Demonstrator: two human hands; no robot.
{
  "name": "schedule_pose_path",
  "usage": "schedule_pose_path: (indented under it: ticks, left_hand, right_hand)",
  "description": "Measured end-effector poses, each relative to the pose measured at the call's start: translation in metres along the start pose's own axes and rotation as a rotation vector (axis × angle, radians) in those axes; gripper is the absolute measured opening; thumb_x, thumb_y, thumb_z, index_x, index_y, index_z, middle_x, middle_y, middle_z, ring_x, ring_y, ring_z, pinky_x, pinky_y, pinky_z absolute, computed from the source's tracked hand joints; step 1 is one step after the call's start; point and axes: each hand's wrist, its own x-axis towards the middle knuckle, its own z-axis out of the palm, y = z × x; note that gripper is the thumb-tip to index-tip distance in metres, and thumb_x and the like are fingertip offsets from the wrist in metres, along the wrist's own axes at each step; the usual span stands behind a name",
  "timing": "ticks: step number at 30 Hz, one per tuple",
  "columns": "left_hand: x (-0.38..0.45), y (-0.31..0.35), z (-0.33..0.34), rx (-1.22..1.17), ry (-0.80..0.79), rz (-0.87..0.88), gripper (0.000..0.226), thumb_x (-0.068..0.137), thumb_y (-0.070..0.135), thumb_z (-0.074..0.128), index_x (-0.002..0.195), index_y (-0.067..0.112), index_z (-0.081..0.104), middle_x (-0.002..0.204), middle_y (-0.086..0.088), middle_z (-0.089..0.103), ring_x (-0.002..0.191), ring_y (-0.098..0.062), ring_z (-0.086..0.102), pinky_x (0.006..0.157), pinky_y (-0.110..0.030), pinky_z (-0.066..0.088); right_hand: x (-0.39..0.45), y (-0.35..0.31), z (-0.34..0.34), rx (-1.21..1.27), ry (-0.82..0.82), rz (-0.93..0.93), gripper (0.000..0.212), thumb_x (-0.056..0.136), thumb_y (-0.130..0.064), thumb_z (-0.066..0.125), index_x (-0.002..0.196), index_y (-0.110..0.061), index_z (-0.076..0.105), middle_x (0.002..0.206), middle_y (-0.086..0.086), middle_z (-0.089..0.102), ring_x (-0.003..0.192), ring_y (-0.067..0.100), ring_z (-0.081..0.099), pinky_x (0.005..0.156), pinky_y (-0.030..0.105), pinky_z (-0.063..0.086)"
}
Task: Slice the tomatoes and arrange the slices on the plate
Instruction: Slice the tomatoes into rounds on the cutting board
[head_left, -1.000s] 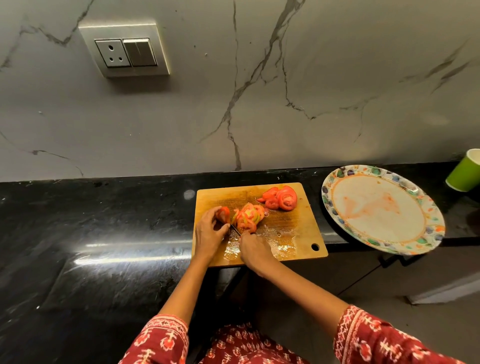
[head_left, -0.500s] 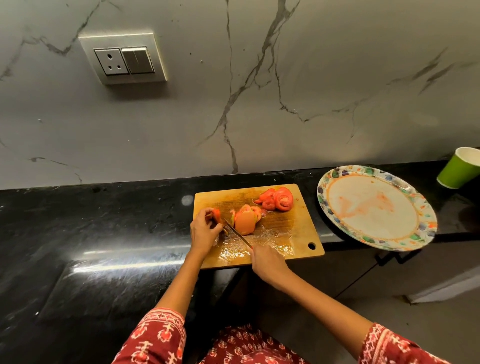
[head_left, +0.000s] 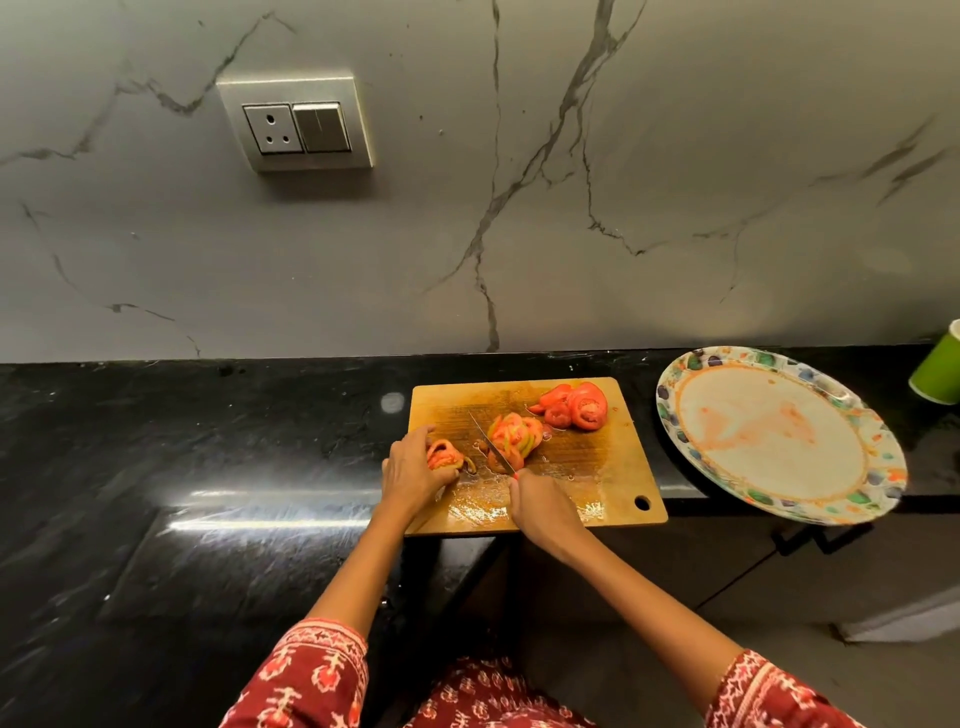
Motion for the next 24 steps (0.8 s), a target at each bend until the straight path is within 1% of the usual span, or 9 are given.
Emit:
schedule_pose_path:
  ticks: [2,4,7,11,13,16,18,20,24]
  left_hand:
    - [0.005,0.004,0.000,0.052,-0.071,0.030,0.069,0.076,0.029,0.072,0.136,0.021,0.039,0.132,-0.008,0.049,0.122,-0.028,0.042,0.097,-0.040,0.038]
    - [0.009,0.006,-0.002,0.111,-0.117,0.045,0.065,0.078,0.029,0.070,0.135,0.021,0.040,0.132,-0.010,0.046,0.121,-0.028,0.044,0.098,-0.039,0.039]
    - [0.008,0.011,-0.004,0.076,-0.083,0.045,0.056,0.078,0.028,0.070,0.127,0.018,0.045,0.126,-0.011,0.045,0.115,-0.027,0.047,0.094,-0.034,0.039]
    - [0.005,0.021,-0.004,-0.087,0.009,-0.009,0.053,0.070,0.024,0.079,0.110,0.016,0.045,0.116,-0.007,0.045,0.103,-0.021,0.049,0.082,-0.027,0.037]
    - [0.008,0.024,-0.007,-0.224,-0.102,-0.095,0.055,0.067,0.022,0.082,0.104,0.017,0.042,0.109,-0.005,0.048,0.099,-0.019,0.050,0.078,-0.027,0.042]
    - [0.011,0.027,-0.017,-0.520,-0.360,-0.200,0.050,0.075,0.006,0.074,0.114,0.015,0.044,0.106,-0.011,0.055,0.096,-0.021,0.057,0.071,-0.028,0.053]
    - [0.010,0.029,-0.020,-0.507,-0.424,-0.163,0.047,0.081,-0.004,0.064,0.122,0.013,0.047,0.098,-0.009,0.055,0.089,-0.018,0.059,0.065,-0.025,0.056]
    - [0.009,0.031,-0.019,-0.469,-0.397,-0.121,0.043,0.083,-0.008,0.059,0.122,0.009,0.053,0.093,-0.006,0.054,0.084,-0.016,0.058,0.061,-0.021,0.056]
    - [0.007,0.032,-0.010,-0.356,-0.233,0.029,0.034,0.078,-0.003,0.068,0.110,0.004,0.062,0.081,0.003,0.056,0.072,-0.003,0.053,0.058,-0.006,0.048]
  right_hand:
    - [0.001,0.000,-0.001,0.022,0.004,-0.006,0.033,0.101,-0.026,0.032,0.100,-0.004,0.056,0.096,0.016,0.065,0.087,0.033,0.061,0.064,0.031,0.037]
    - [0.002,0.002,-0.004,0.039,0.011,-0.003,0.033,0.101,-0.025,0.032,0.097,-0.004,0.057,0.093,0.016,0.065,0.084,0.032,0.061,0.062,0.030,0.036]
    - [0.005,0.004,-0.011,0.067,0.037,0.017,0.033,0.101,-0.025,0.032,0.096,-0.004,0.057,0.091,0.016,0.065,0.083,0.032,0.061,0.061,0.030,0.036]
    - [0.010,0.004,-0.018,0.094,0.068,0.036,0.033,0.101,-0.023,0.032,0.098,-0.002,0.057,0.093,0.017,0.065,0.085,0.032,0.061,0.063,0.030,0.036]
    - [0.014,0.002,-0.020,0.094,0.073,0.034,0.029,0.100,-0.020,0.033,0.098,-0.002,0.057,0.094,0.017,0.065,0.085,0.032,0.061,0.062,0.030,0.036]
    - [0.018,-0.001,-0.022,0.106,0.084,0.032,0.026,0.098,-0.018,0.037,0.101,-0.002,0.057,0.096,0.016,0.065,0.086,0.030,0.062,0.063,0.028,0.038]
    - [0.018,-0.002,-0.022,0.111,0.082,0.024,0.028,0.099,-0.020,0.036,0.102,-0.002,0.058,0.097,0.016,0.065,0.087,0.030,0.063,0.063,0.028,0.039]
    - [0.018,-0.003,-0.021,0.114,0.073,0.022,0.030,0.100,-0.020,0.034,0.100,-0.002,0.057,0.096,0.016,0.065,0.087,0.030,0.063,0.063,0.028,0.038]
    - [0.018,-0.002,-0.020,0.130,0.061,0.030,0.026,0.098,-0.016,0.035,0.094,-0.002,0.057,0.094,0.018,0.066,0.083,0.030,0.062,0.061,0.029,0.037]
